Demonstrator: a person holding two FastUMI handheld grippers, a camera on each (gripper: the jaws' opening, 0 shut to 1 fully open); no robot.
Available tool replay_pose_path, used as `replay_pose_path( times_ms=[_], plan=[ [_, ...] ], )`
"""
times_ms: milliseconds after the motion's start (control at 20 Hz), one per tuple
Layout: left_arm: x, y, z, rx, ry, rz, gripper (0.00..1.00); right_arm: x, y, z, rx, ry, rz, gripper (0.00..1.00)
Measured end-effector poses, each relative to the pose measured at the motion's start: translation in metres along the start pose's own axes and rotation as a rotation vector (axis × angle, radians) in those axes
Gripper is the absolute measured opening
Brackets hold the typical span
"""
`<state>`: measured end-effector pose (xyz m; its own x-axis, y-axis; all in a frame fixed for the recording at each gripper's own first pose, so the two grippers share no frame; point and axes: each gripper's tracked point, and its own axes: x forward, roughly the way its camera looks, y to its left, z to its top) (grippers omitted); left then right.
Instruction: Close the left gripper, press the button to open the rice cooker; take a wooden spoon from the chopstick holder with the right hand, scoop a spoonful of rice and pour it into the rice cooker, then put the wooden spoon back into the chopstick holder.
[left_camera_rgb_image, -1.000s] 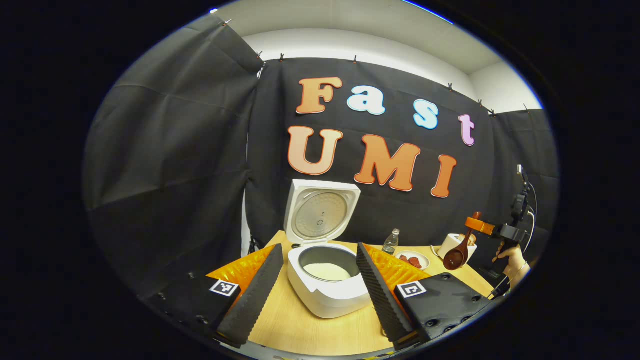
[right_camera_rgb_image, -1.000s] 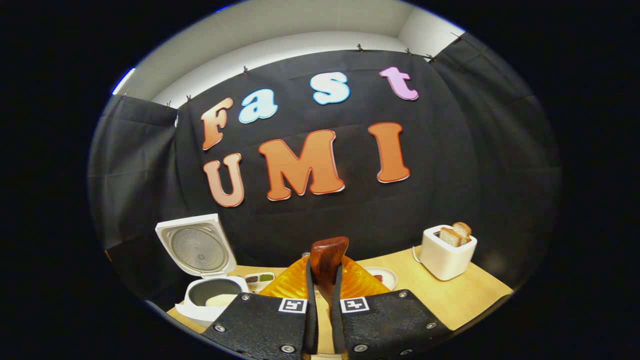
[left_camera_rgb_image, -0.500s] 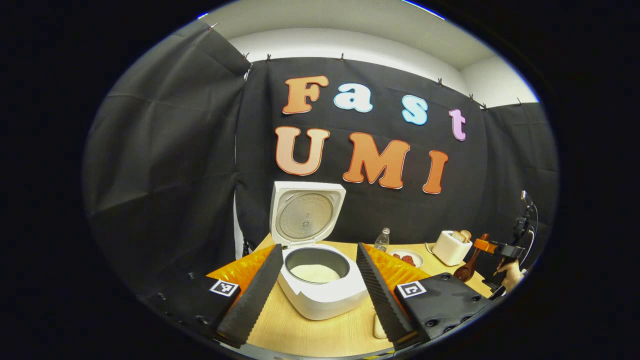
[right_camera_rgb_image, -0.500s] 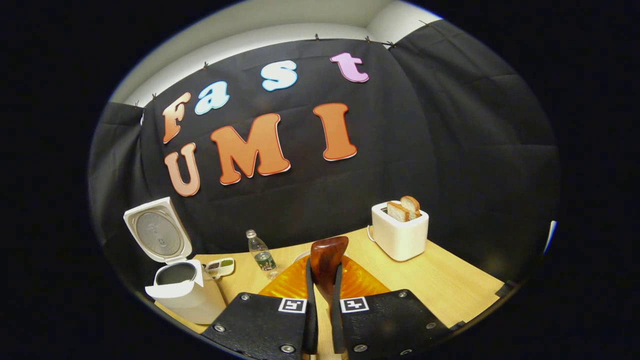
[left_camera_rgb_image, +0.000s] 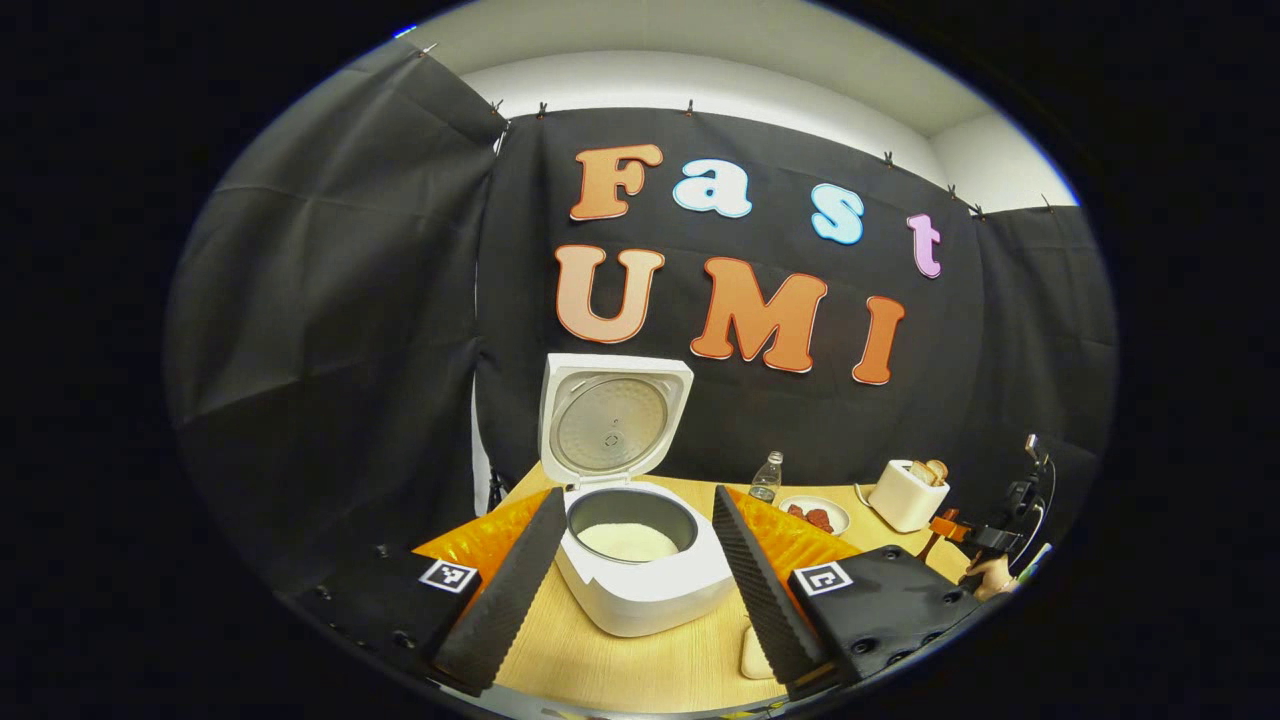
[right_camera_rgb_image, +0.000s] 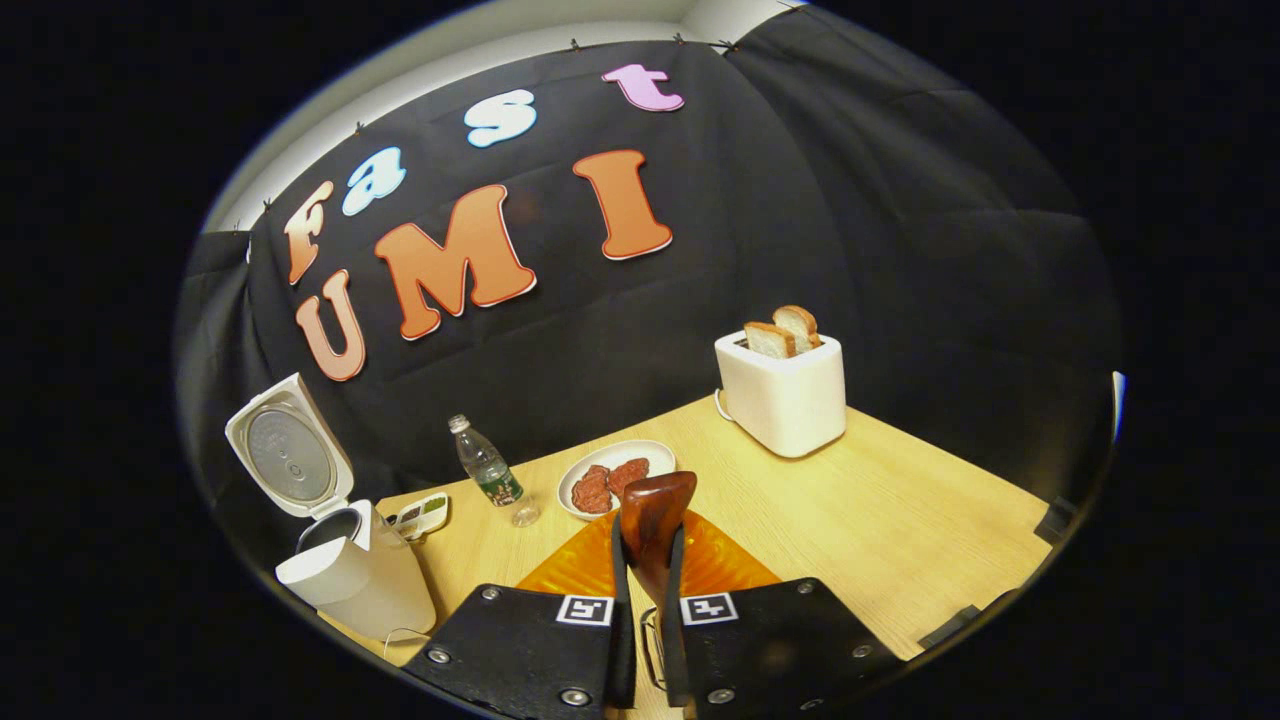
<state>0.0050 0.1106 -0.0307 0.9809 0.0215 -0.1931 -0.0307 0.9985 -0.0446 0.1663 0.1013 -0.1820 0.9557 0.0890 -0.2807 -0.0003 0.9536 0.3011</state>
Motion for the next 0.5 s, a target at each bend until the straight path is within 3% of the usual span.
replay_pose_path(
  times_ms=[200, 450, 500],
  plan=[
    [0.0, 0.003, 0.011, 0.01, -0.028, 0.005, 1.0, -0.002, -0.015, -0.014, 0.036, 0.014, -0.004, 0.14],
    [0.01, -0.001, 0.022, 0.004, -0.046, -0.002, 1.0, -0.015, -0.048, -0.009, 0.041, 0.011, -0.099, 0.29],
    [0.014, -0.002, 0.027, 0.005, -0.055, -0.005, 1.0, -0.018, -0.054, -0.007, 0.032, 0.013, -0.117, 0.54]
  ],
)
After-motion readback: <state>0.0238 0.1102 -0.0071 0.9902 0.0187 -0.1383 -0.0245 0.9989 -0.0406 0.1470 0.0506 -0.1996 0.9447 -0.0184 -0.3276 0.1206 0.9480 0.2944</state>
